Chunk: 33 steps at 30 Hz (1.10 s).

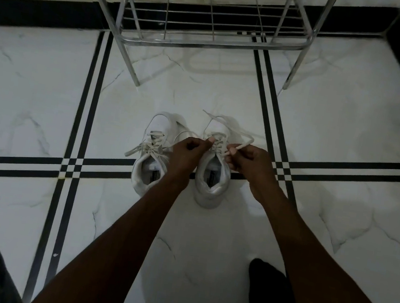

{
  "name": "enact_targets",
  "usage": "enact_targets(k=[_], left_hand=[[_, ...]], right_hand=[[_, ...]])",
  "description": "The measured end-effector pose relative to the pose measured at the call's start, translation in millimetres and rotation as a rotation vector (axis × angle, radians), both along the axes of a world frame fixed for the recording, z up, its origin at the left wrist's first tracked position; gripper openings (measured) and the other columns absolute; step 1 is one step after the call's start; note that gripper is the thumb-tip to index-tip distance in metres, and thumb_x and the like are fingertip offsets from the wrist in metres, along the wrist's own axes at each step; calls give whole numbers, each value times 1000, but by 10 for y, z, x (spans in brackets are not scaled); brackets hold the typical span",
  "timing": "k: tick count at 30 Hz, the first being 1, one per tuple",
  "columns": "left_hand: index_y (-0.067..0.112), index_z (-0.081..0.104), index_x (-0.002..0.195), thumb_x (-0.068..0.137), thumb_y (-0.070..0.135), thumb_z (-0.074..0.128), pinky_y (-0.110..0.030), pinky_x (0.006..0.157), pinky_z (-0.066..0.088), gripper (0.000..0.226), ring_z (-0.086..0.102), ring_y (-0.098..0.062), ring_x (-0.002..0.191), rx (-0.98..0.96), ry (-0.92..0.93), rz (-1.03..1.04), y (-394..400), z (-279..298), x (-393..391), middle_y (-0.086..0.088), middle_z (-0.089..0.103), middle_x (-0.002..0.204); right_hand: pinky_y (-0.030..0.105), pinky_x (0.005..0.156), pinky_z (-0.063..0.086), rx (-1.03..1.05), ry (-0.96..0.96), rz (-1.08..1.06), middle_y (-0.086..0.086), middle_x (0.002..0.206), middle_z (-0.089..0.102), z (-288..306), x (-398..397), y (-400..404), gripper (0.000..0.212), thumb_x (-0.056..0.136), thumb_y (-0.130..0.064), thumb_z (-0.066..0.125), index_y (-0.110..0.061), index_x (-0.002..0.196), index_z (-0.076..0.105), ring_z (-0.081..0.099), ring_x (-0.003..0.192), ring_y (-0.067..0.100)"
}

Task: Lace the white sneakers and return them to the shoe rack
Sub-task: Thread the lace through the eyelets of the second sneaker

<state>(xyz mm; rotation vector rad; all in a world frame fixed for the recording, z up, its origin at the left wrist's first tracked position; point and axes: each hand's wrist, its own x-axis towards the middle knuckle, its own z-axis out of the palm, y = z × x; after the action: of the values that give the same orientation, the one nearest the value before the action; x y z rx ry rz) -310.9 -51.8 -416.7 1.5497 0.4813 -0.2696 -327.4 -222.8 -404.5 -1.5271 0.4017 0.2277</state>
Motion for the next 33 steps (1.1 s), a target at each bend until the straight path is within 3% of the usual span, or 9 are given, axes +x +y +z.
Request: enact_targets(k=[3, 7, 14, 18, 23, 28, 30, 32, 33], left_hand=[[2, 69, 85, 83, 41, 82, -48, 81, 62, 41, 69, -24, 77, 26, 0, -2, -9, -7, 50, -14, 72, 82], [11, 56, 76, 92, 41, 70, -49, 77, 58, 37, 69, -33, 78, 283, -105, 29, -62, -7, 2, -20, 72, 83], [9, 47, 84, 95, 30, 57, -52, 76, 55, 26, 63, -29, 74, 346, -206, 162, -178, -35, -162, -11, 62, 76], [-2, 52, 89, 97, 18, 58, -52, 79, 55, 22, 67, -38, 83, 313, -159, 267, -217, -24, -172, -24, 67, 85], [18, 51, 78, 87, 31, 56, -57, 77, 59, 17, 69, -35, 82, 238, -126, 328, -270, -53, -222, -14, 68, 82], [17, 52, 80, 91, 33, 62, -60, 78, 59, 22, 71, -33, 83, 178, -87, 304, -251, -111, -221, -7, 67, 80], [15, 55, 83, 90, 37, 68, -54, 73, 63, 27, 73, -32, 83, 111, -58, 254, -179, -96, -207, -10, 71, 82], [8, 57, 93, 92, 31, 73, -37, 59, 63, 28, 76, -33, 88, 48, -5, 235, -100, -90, -171, -18, 74, 91], [6, 56, 99, 92, 28, 73, -31, 55, 61, 29, 76, -33, 91, 43, 23, 241, -70, -75, -156, -21, 74, 97]], right_hand=[[27, 65, 60, -209, -30, -45, 12, 85, 76, -36, 9, 57, 18, 96, -14, 64, -1, 104, 72, 72, 71, 14], [44, 71, 64, -357, -5, -129, 13, 92, 75, -139, 26, 129, 16, 100, -21, 53, -7, 105, 60, 76, 80, 24], [34, 61, 59, -97, 133, -310, 17, 87, 76, -214, 63, 181, 20, 103, -19, 48, -3, 107, 59, 75, 67, 22], [34, 61, 59, -59, 167, -338, 16, 81, 76, -250, 71, 176, 27, 103, -20, 47, -4, 91, 65, 73, 64, 23], [42, 73, 63, -39, 255, -400, 14, 75, 75, -299, 117, 123, 33, 99, -25, 55, 1, 89, 73, 71, 63, 24], [31, 61, 58, 43, 248, -362, 11, 70, 69, -78, 80, 91, 26, 101, -11, 53, -3, 81, 67, 64, 57, 18], [27, 56, 59, 77, 221, -320, 13, 78, 69, 22, 84, 50, 18, 101, -7, 53, -2, 86, 62, 66, 61, 20], [28, 60, 61, 158, 246, -302, 20, 94, 68, 77, 97, -16, 4, 97, 0, 59, -3, 96, 55, 66, 68, 22], [32, 65, 61, 162, 261, -288, 23, 103, 65, 99, 90, -47, 20, 93, 2, 64, -3, 109, 52, 66, 72, 23]])
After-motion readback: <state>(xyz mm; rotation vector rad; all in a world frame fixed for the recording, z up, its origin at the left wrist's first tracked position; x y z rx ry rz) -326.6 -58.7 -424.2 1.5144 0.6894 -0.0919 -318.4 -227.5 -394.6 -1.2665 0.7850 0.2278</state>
